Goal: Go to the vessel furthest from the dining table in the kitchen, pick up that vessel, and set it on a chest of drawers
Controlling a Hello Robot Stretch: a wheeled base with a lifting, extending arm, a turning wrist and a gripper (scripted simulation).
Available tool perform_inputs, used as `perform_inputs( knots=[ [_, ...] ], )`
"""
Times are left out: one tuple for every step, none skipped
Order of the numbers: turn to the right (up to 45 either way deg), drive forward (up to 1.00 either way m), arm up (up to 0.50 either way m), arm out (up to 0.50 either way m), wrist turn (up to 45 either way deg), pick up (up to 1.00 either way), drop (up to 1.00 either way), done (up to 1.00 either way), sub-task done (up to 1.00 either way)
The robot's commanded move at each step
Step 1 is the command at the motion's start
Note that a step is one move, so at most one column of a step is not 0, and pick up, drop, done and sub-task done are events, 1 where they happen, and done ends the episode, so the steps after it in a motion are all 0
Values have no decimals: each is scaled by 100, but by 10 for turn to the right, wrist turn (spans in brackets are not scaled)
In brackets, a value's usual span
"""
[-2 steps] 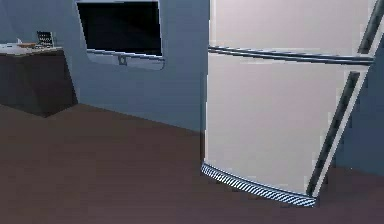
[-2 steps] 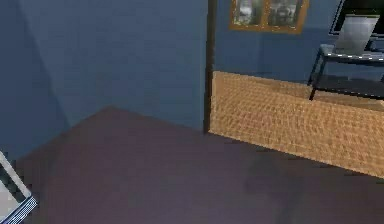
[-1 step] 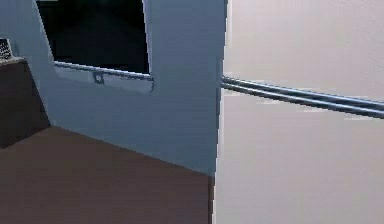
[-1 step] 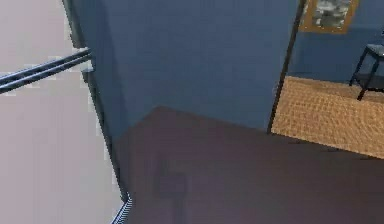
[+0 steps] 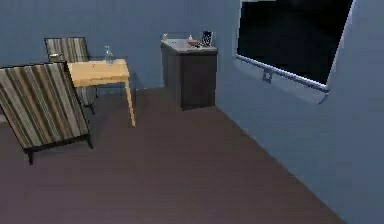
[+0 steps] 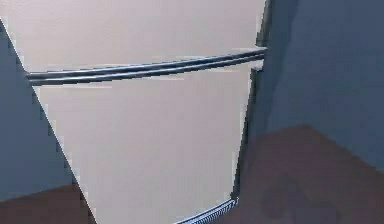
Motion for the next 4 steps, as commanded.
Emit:
perform_inputs(
  knots=[
    [-270, 0, 0, 0, 0, 0, 0, 0, 0],
    [0, 100, 0, 0, 0, 0, 0, 0, 0],
    [-90, 0, 0, 0, 0, 0, 0, 0, 0],
    [0, 55, 0, 0, 0, 0, 0, 0, 0]
  ],
)
